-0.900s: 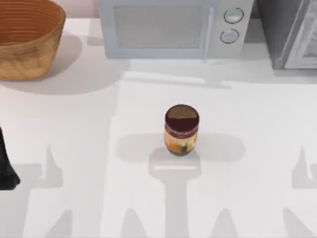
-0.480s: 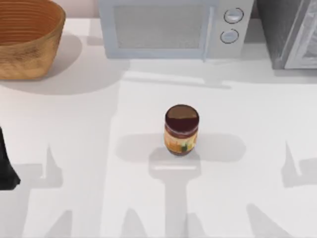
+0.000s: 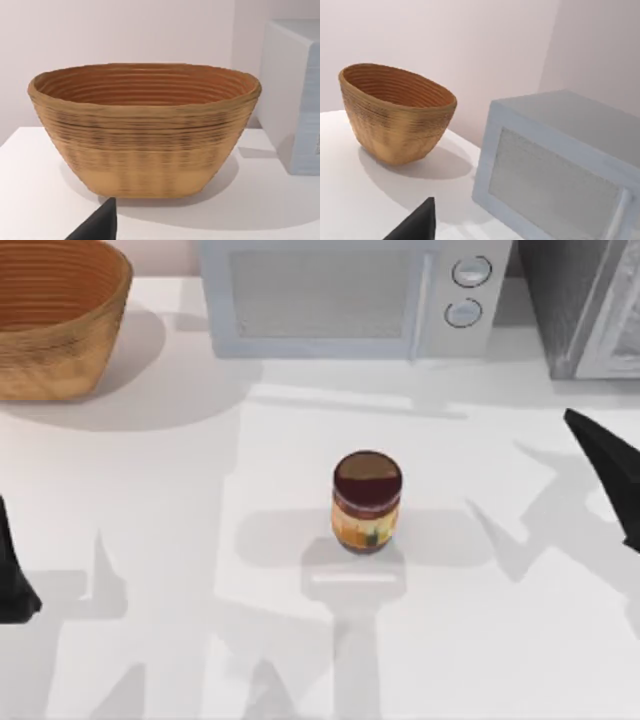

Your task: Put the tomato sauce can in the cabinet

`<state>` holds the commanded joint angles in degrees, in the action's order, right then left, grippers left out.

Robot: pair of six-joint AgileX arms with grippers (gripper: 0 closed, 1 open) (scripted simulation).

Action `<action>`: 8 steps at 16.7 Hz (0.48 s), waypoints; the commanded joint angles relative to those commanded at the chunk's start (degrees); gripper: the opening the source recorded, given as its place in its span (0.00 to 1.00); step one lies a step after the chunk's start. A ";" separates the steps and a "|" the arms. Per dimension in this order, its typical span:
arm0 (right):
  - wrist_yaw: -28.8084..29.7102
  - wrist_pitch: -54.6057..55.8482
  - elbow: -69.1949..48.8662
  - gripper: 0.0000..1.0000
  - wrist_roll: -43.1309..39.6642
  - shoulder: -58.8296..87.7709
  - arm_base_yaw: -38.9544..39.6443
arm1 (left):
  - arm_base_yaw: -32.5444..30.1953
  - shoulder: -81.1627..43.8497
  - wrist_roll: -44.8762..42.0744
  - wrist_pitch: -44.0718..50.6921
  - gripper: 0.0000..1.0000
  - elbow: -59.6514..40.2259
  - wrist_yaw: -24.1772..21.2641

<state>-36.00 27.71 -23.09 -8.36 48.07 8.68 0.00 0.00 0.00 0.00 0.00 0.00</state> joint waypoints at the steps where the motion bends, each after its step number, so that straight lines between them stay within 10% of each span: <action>1: -3.85 3.20 -2.72 1.00 -0.58 6.32 0.76 | 0.00 0.00 0.00 0.00 1.00 0.00 0.00; 8: -24.67 22.27 -19.06 1.00 -5.13 47.96 2.47 | 0.00 0.00 0.00 0.00 1.00 0.00 0.00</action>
<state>-60.67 49.98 -42.14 -13.49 96.03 11.15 0.00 0.00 0.00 0.00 0.00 0.00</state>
